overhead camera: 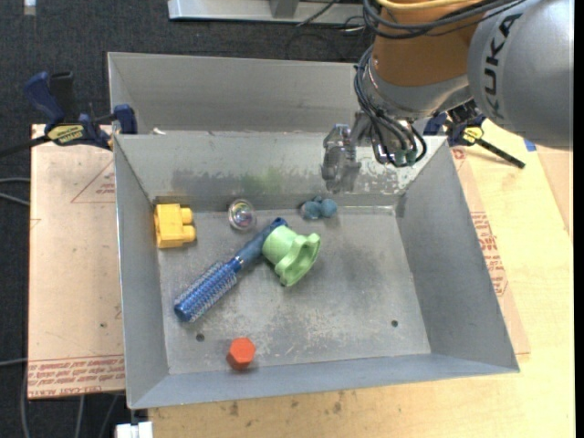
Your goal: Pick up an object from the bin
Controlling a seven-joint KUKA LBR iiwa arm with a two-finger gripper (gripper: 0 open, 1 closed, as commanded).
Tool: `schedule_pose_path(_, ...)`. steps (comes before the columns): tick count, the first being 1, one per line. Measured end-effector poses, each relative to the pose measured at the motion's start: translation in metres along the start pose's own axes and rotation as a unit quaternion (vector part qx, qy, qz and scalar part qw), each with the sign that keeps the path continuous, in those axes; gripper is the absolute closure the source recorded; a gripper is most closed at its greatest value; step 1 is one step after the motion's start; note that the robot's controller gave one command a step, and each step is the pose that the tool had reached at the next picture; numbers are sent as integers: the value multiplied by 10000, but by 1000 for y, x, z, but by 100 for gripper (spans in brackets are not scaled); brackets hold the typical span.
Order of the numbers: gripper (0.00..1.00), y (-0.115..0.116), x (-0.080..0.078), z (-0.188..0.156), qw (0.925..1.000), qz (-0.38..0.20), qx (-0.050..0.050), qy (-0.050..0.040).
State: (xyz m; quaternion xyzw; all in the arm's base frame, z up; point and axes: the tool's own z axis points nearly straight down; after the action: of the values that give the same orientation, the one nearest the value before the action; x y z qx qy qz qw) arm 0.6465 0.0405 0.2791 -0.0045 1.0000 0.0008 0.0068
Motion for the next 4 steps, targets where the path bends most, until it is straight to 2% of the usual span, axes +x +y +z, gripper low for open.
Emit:
schedule_pose_path(1,0,0,2,5,10000,0,5,47)
schedule_pose_path(2,0,5,33,121,9998,168,4,105)
schedule_pose_path(3,0,5,24,210,10000,33,0,65)
schedule_pose_path(4,100,5,24,208,10000,32,3,50)
